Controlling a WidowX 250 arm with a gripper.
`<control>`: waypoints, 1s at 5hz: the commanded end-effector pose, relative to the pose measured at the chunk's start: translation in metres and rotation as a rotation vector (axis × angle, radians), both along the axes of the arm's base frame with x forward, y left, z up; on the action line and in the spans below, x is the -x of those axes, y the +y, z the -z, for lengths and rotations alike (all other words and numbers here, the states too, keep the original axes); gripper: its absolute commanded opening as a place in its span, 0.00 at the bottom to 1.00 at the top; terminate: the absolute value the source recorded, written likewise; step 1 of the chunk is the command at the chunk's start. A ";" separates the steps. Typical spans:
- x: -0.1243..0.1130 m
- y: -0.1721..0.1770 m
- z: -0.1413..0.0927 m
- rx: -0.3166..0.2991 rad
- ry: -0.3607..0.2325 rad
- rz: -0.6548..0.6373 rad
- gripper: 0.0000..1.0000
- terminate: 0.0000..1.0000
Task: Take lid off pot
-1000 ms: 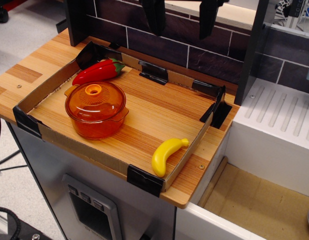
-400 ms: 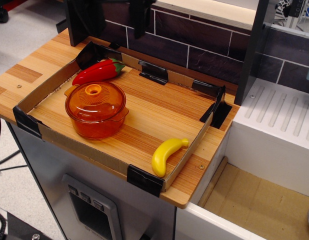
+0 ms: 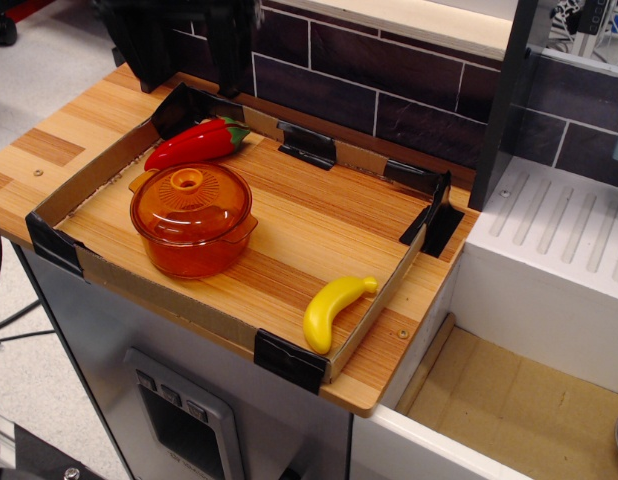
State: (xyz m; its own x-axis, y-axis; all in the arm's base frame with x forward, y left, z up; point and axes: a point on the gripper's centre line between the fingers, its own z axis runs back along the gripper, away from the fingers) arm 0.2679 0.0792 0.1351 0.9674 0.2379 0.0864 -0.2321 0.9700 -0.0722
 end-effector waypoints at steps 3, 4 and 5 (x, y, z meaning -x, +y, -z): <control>-0.005 0.032 0.053 -0.105 -0.046 0.002 1.00 0.00; -0.002 0.031 0.058 -0.118 -0.055 0.018 1.00 0.00; -0.002 0.025 0.064 -0.130 -0.037 0.014 1.00 0.00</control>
State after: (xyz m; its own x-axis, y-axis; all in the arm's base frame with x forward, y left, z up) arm 0.2653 0.1011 0.0632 0.9707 0.2069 0.1225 -0.2134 0.9760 0.0426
